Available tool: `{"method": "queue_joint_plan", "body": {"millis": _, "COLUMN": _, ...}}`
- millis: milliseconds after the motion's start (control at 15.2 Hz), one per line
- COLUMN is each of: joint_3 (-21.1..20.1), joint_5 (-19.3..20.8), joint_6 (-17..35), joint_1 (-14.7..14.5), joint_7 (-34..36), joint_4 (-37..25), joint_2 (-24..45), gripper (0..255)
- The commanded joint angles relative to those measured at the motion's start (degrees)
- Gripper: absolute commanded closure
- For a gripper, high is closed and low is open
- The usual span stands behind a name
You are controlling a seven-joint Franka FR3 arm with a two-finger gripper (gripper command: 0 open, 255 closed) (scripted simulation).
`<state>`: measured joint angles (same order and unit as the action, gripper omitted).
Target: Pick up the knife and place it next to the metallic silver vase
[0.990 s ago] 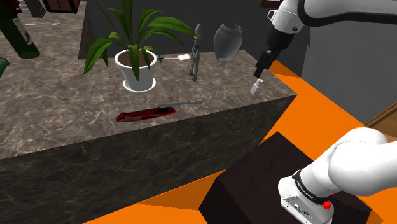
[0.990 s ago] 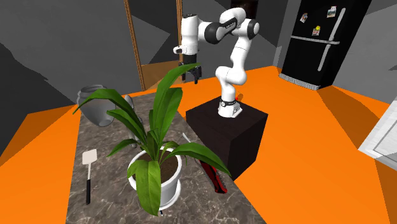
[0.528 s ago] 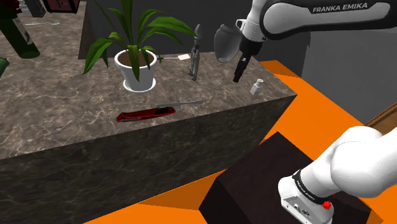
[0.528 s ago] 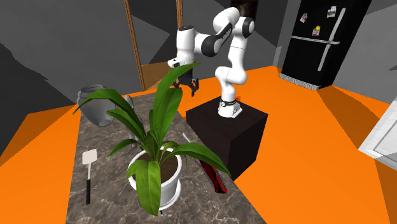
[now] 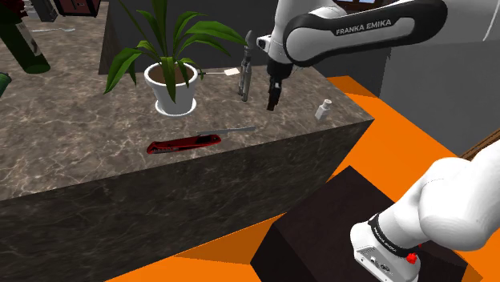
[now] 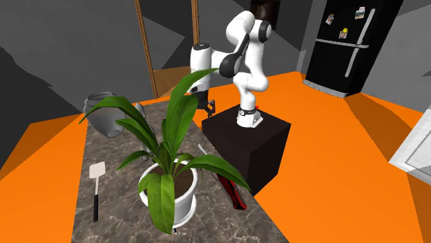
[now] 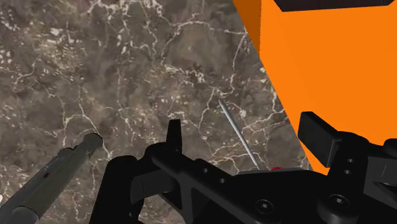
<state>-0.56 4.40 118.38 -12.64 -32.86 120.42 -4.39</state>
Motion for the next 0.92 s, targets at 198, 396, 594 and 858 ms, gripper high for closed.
{"method": "queue_joint_plan", "body": {"millis": 198, "joint_3": -2.44, "joint_5": 1.80, "joint_6": 3.67, "joint_1": -2.53, "joint_7": -5.75, "joint_4": -4.45, "joint_2": 8.09, "gripper": 0}}
{"method": "queue_joint_plan", "body": {"millis": 396, "joint_3": -3.89, "joint_5": 3.27, "joint_6": 5.52, "joint_1": -3.95, "joint_7": -8.98, "joint_4": -7.06, "joint_2": 12.59, "gripper": 0}}
{"method": "queue_joint_plan", "body": {"millis": 594, "joint_3": -5.34, "joint_5": 5.01, "joint_6": 7.24, "joint_1": -5.43, "joint_7": -12.01, "joint_4": -9.52, "joint_2": 16.86, "gripper": 0}}
{"method": "queue_joint_plan", "body": {"millis": 858, "joint_3": -5.50, "joint_5": 5.81, "joint_6": 9.59, "joint_1": -5.73, "joint_7": -12.49, "joint_4": -9.31, "joint_2": 19.04, "gripper": 0}}
